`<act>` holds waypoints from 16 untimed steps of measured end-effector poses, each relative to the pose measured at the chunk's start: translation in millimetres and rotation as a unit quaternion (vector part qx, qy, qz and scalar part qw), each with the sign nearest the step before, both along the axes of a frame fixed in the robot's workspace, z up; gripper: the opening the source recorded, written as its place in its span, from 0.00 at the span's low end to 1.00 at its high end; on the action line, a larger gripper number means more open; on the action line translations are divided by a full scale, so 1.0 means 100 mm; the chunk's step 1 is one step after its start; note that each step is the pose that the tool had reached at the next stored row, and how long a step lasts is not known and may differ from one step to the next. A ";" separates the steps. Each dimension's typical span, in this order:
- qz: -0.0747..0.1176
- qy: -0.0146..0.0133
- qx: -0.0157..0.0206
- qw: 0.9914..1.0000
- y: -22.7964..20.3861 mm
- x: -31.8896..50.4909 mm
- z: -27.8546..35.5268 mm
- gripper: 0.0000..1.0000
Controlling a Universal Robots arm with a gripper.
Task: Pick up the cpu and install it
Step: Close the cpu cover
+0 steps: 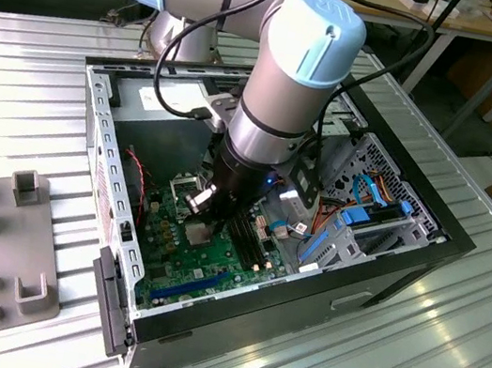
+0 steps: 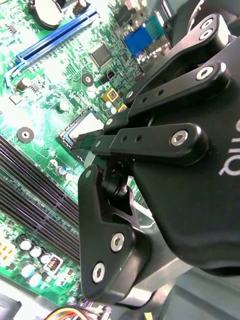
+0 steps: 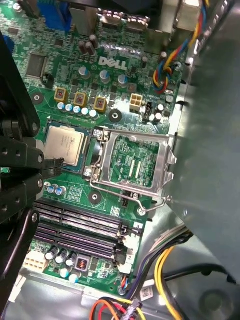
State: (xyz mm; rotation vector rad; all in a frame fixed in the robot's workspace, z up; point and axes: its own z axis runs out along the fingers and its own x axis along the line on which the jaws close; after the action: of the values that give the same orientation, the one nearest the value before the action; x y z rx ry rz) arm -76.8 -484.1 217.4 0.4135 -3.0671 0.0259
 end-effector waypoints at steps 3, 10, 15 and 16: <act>0.023 0.003 0.001 1.000 0.000 0.004 0.003 0.11; 0.043 0.009 0.002 0.999 0.022 0.010 0.137 0.11; 0.048 0.009 0.002 0.999 0.108 0.010 0.244 0.11; 0.048 0.010 0.002 0.999 0.128 0.010 0.251 0.11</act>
State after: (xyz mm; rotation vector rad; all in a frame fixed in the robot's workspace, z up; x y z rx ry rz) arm -75.8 -471.3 242.5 0.5576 -3.0265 0.0185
